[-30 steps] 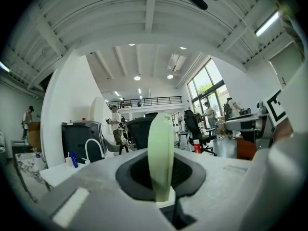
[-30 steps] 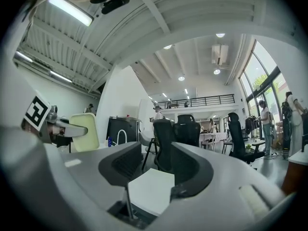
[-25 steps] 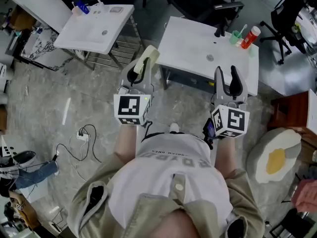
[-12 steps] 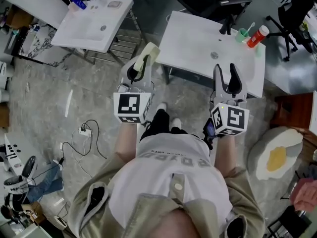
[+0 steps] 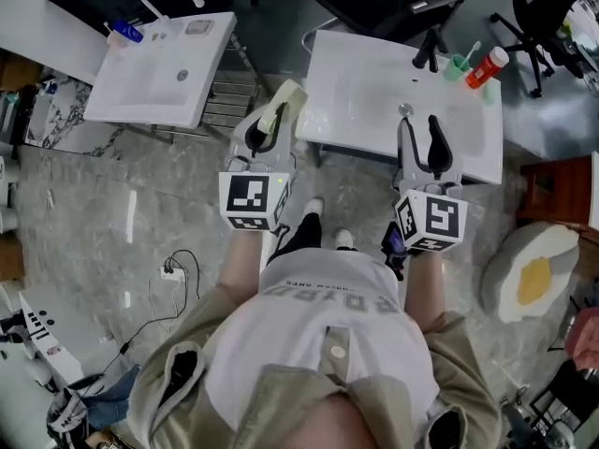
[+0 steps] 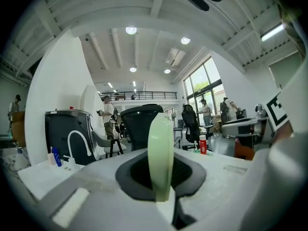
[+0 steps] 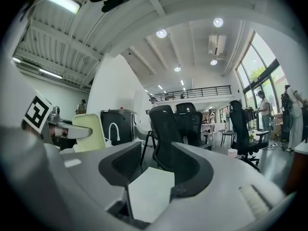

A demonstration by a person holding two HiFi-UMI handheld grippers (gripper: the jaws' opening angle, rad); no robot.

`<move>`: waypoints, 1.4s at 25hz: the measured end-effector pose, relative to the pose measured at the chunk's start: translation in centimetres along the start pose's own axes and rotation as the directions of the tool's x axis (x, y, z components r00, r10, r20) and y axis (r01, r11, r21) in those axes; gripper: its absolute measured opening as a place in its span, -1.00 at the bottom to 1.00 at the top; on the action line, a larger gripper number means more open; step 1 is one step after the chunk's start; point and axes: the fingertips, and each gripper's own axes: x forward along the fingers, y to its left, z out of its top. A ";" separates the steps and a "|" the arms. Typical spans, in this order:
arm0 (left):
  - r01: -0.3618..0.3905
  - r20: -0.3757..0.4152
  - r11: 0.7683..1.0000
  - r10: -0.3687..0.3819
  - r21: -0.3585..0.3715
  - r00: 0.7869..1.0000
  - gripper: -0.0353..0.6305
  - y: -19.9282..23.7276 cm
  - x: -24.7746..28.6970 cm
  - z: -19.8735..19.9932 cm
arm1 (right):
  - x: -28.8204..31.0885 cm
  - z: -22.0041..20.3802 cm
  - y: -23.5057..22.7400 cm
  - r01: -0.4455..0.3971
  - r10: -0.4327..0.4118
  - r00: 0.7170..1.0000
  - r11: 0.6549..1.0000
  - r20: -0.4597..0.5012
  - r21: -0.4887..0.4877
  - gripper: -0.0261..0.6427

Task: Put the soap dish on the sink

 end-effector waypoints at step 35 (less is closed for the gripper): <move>0.297 0.049 0.760 -0.331 -0.578 0.942 -0.83 -1.2 13.8 -6.9 | 14.1 -11.5 4.7 -0.053 0.175 0.947 0.911 -0.269 0.409 -0.26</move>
